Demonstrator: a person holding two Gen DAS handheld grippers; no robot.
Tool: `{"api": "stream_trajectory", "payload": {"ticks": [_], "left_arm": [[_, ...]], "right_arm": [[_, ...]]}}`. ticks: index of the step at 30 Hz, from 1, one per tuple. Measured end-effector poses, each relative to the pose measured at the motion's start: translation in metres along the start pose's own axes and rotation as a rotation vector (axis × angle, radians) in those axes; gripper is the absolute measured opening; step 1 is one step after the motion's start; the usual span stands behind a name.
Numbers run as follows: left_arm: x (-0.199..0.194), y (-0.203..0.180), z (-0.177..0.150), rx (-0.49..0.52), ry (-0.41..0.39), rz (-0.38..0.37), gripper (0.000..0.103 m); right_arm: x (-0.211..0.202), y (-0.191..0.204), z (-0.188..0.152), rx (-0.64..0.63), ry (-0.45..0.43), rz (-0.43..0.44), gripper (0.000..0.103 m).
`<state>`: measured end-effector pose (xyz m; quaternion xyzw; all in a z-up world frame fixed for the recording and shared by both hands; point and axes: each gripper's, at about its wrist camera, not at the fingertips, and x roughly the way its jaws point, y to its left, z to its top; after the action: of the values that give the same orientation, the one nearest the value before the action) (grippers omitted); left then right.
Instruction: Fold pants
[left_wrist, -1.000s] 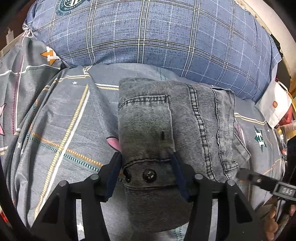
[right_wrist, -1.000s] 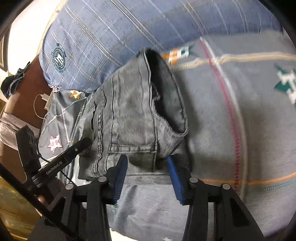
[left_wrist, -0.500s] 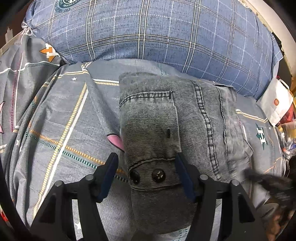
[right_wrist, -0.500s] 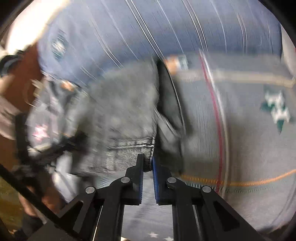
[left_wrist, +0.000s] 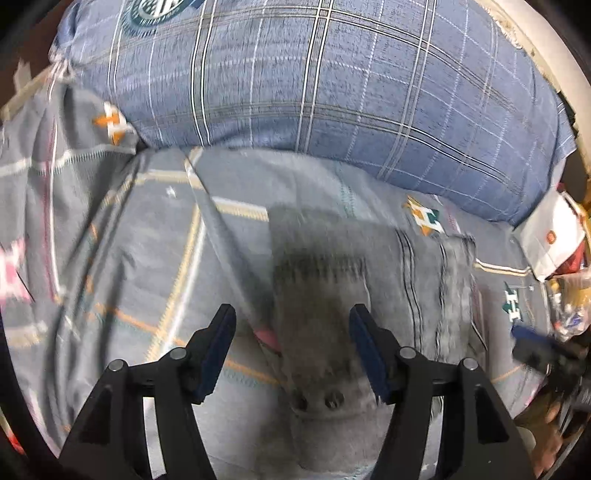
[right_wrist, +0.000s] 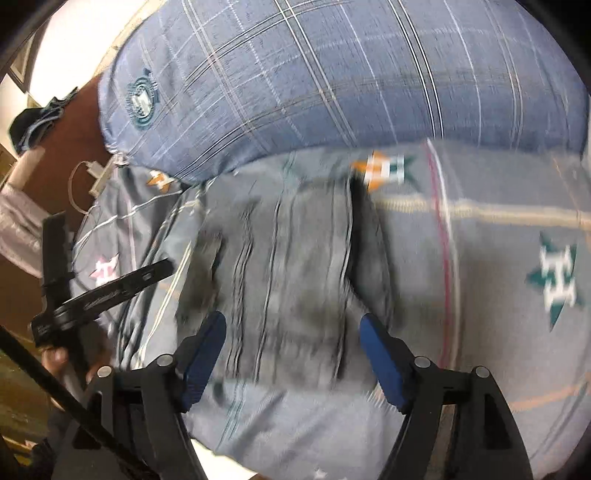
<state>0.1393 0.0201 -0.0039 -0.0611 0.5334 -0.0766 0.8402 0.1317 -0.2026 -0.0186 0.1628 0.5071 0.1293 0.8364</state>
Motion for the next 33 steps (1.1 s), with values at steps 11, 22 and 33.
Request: {"api": "stream_trajectory", "payload": {"ticks": [11, 22, 33], "left_arm": [[0.067, 0.04, 0.007, -0.21, 0.066, -0.182, 0.043], [0.08, 0.033, 0.006, -0.162, 0.029, -0.185, 0.029], [0.053, 0.002, 0.033, 0.013, -0.196, -0.119, 0.03]], "right_arm": [[0.059, -0.081, 0.032, 0.177, -0.014, 0.078, 0.08], [0.085, -0.071, 0.029, 0.128, 0.016, 0.064, 0.019], [0.041, -0.073, 0.032, 0.155, -0.115, 0.053, 0.02]]}}
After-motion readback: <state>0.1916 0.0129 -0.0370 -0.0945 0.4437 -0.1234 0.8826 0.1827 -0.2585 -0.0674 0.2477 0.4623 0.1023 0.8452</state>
